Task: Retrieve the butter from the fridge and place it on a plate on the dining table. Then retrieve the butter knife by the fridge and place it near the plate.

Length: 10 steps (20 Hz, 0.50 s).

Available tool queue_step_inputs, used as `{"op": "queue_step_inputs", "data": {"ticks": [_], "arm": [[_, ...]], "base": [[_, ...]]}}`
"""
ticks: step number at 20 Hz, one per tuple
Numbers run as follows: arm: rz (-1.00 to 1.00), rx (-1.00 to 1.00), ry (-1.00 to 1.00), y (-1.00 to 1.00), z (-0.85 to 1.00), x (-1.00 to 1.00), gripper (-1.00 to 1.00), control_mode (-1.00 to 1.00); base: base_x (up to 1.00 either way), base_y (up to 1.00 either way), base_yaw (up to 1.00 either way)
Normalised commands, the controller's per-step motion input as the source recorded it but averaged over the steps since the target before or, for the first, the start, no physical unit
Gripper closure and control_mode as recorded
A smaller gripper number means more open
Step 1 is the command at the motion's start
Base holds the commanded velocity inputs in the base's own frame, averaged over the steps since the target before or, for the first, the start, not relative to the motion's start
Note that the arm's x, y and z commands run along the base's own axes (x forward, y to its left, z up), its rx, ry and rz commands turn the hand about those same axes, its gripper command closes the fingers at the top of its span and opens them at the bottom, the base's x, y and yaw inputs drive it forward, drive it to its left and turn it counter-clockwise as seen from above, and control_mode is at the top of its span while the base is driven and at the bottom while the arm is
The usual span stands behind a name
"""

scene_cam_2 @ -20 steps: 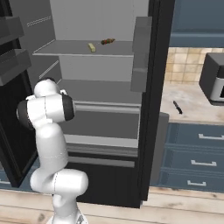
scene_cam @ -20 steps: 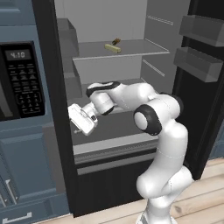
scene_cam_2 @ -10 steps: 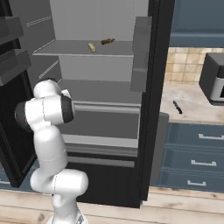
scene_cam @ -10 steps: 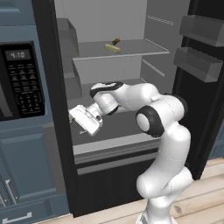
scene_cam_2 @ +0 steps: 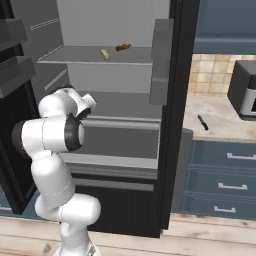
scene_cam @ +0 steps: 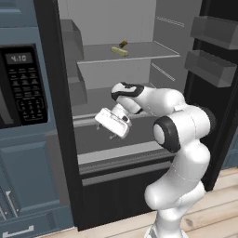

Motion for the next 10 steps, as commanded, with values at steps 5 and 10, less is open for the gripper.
{"op": "queue_step_inputs", "data": {"ticks": [5,10], "arm": [[0.0,-0.31,-0.24,-0.79,0.0,0.0,-1.0,-1.0],[0.04,-0.32,-0.31,-0.69,0.0,-0.07,-1.0,-1.0]], "base": [[0.0,0.0,0.0],[0.0,0.0,0.0]]}}
